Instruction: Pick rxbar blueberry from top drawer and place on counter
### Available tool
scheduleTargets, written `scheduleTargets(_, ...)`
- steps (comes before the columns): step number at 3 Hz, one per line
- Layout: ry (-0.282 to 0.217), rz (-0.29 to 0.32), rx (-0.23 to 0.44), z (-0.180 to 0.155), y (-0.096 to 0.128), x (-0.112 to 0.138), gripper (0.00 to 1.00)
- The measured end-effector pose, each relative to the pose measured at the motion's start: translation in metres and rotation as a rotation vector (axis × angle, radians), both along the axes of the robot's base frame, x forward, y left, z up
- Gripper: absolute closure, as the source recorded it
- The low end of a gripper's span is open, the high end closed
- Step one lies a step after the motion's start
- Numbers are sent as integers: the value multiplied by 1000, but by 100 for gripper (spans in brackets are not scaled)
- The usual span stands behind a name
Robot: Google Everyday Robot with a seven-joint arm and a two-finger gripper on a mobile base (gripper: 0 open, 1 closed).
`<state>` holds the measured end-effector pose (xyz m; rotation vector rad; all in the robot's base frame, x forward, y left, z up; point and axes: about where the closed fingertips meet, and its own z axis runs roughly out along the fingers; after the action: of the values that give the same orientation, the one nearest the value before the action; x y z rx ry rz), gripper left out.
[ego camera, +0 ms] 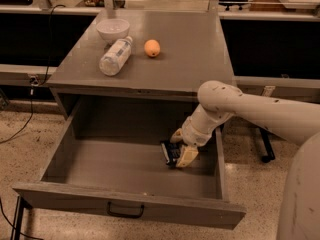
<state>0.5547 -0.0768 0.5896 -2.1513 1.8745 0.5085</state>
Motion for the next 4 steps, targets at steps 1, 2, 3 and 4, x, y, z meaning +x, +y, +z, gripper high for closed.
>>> scheduleTargets(1, 1, 0, 0, 5, 0, 0, 73)
scheduleTargets(2, 1, 0, 0, 10, 0, 0, 97)
scheduleTargets(3, -16, 24, 59, 24, 9, -6, 100)
scheduleTargets(4, -109, 102, 261, 90, 31, -32, 100)
